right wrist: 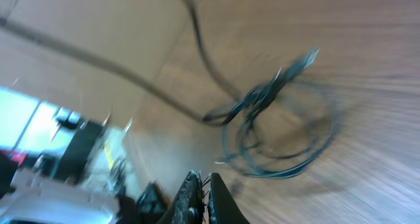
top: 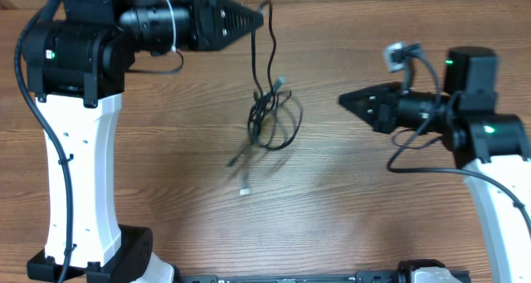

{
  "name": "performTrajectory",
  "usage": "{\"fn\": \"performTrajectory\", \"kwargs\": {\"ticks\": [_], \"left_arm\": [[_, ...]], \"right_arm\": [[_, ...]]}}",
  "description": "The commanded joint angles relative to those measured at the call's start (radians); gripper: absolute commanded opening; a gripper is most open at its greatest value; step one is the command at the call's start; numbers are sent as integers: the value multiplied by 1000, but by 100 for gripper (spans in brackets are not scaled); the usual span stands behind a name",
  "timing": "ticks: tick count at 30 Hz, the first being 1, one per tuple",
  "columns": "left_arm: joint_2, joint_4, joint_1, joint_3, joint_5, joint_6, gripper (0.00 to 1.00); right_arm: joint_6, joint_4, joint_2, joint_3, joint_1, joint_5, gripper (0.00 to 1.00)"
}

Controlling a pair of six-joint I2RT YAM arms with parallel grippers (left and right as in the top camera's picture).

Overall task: Untangle cables
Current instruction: 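Lift the cable bundle high with the left gripper, letting strands hang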

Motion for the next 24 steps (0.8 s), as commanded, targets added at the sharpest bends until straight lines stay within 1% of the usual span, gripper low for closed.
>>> {"fn": "performTrajectory", "kwargs": {"ticks": [1, 3, 6, 10, 11, 12, 13, 15, 17, 18, 19, 21, 24], "left_arm": [[-18, 108, 21, 18, 53, -156, 4], [-18, 180, 27, 18, 75, -206, 4], [-18, 248, 29, 18, 101, -261, 4], [-18, 256, 29, 18, 111, -274, 4], [-18, 256, 29, 18, 118, -274, 4], [-18, 256, 29, 18, 120, -274, 4], [-18, 256, 29, 18, 120, -274, 4], [-18, 256, 29, 18, 120, -274, 4], [-18, 256, 29, 18, 120, -274, 4], [-18, 256, 29, 18, 120, -274, 4], [-18, 257, 29, 18, 119, -274, 4], [-18, 257, 29, 18, 119, -274, 4], [-18, 257, 29, 18, 119, -274, 4]], "right_arm": [[-39, 17, 21, 1, 92, -25, 4], [-62, 37, 30, 1, 145, -20, 4], [-62, 66, 35, 1, 210, 67, 4], [-62, 92, 35, 1, 257, 209, 4], [-61, 100, 35, 1, 261, 240, 5], [-61, 109, 35, 1, 264, 261, 15], [-61, 117, 35, 1, 264, 269, 33], [-51, 143, 35, 1, 264, 267, 41], [-8, 181, 35, 1, 264, 267, 50], [28, 206, 35, 1, 264, 269, 49], [102, 237, 35, 1, 264, 292, 44], [283, 286, 43, 1, 264, 365, 39], [458, 319, 61, 1, 266, 431, 38]]}}
